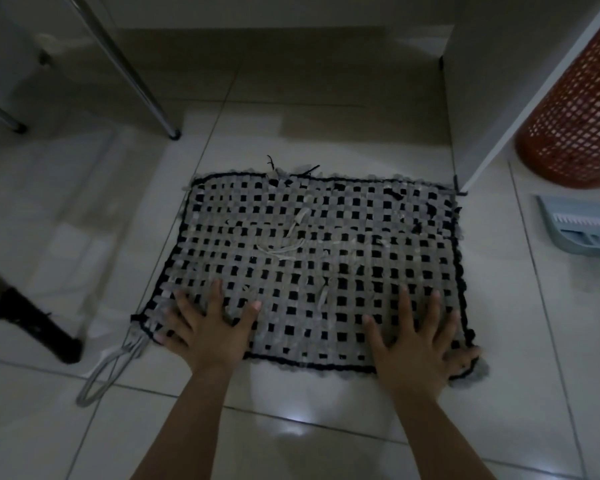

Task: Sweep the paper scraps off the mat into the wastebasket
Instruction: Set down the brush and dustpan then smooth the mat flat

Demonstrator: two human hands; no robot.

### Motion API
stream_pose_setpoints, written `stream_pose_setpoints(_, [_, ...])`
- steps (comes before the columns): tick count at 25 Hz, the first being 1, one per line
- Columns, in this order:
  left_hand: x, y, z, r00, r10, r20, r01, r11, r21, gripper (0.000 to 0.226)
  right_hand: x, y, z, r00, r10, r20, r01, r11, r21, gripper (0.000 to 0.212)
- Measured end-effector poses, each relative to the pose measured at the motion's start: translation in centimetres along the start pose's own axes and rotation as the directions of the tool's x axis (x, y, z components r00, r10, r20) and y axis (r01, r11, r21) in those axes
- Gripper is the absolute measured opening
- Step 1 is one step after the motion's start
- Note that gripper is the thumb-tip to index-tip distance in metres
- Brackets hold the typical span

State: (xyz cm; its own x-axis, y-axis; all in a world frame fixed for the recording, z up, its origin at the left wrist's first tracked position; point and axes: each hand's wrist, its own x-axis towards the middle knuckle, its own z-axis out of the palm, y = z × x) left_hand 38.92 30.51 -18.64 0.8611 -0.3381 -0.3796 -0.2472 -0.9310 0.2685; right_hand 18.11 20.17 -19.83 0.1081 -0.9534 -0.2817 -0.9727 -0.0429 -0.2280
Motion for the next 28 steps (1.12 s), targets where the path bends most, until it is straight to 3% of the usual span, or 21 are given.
stream_pose_setpoints(8, [-0.6, -2.5, -0.3, 0.994, 0.076, 0.079, -0.079, 0.996, 0.035, 0.094, -1.4, 1.6, 0.3, 1.0, -0.01, 0.006, 0.011, 0.997, -0.074, 0.08])
stream_pose_setpoints(14, [-2.1, -3.1, 0.1, 0.991, 0.055, 0.122, -0.056, 0.998, 0.004, 0.096, -1.9, 2.2, -0.1, 0.999, 0.011, 0.031, -0.008, 0.996, -0.085, 0.081])
stream_pose_setpoints(17, [-1.6, -3.7, -0.4, 0.998, 0.003, 0.059, -0.001, 0.999, -0.038, 0.099, -1.6, 1.5, -0.4, 0.998, 0.069, 0.001, -0.069, 0.997, -0.029, 0.083])
stream_pose_setpoints(20, [-0.5, -4.4, -0.7, 0.997, -0.05, 0.06, 0.056, 0.993, -0.104, 0.106, -1.1, 1.6, -0.3, 0.999, 0.038, 0.008, -0.038, 0.997, -0.064, 0.086])
stream_pose_setpoints(28, [1.0, -3.1, -1.4, 0.994, 0.015, 0.109, -0.007, 0.997, -0.074, 0.106, -2.0, 1.7, 0.0, 0.995, 0.097, -0.005, -0.098, 0.992, -0.079, 0.086])
